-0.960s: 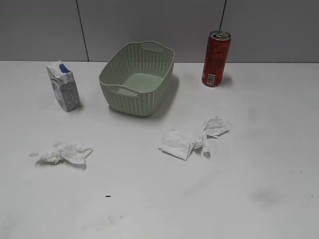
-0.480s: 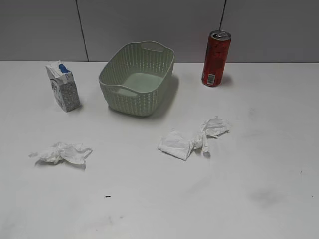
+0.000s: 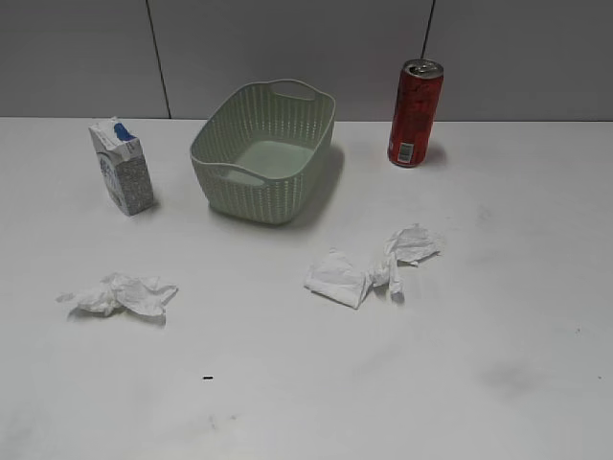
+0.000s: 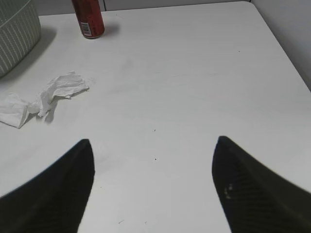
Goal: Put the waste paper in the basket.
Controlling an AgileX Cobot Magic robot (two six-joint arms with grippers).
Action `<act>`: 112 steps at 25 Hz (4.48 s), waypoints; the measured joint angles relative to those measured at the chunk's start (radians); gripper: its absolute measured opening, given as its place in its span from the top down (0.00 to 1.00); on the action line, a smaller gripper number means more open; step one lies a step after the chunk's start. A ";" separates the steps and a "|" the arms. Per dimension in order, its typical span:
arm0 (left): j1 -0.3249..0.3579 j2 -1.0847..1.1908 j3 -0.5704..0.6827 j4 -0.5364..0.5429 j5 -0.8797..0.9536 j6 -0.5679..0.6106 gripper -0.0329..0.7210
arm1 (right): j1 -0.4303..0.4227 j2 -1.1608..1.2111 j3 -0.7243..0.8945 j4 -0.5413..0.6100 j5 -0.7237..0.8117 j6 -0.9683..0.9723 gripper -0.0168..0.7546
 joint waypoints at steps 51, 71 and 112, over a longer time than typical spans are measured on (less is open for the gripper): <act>-0.259 1.306 -0.213 -0.075 -0.398 0.244 0.15 | 0.000 0.000 0.007 -0.019 0.009 -0.001 0.24; -0.260 1.871 -0.444 -0.061 -0.489 0.244 0.21 | 0.000 0.000 0.007 -0.020 0.011 -0.004 0.24; -0.374 1.863 -0.918 -0.247 -0.898 0.245 0.91 | 0.000 0.000 0.007 -0.020 0.011 -0.006 0.24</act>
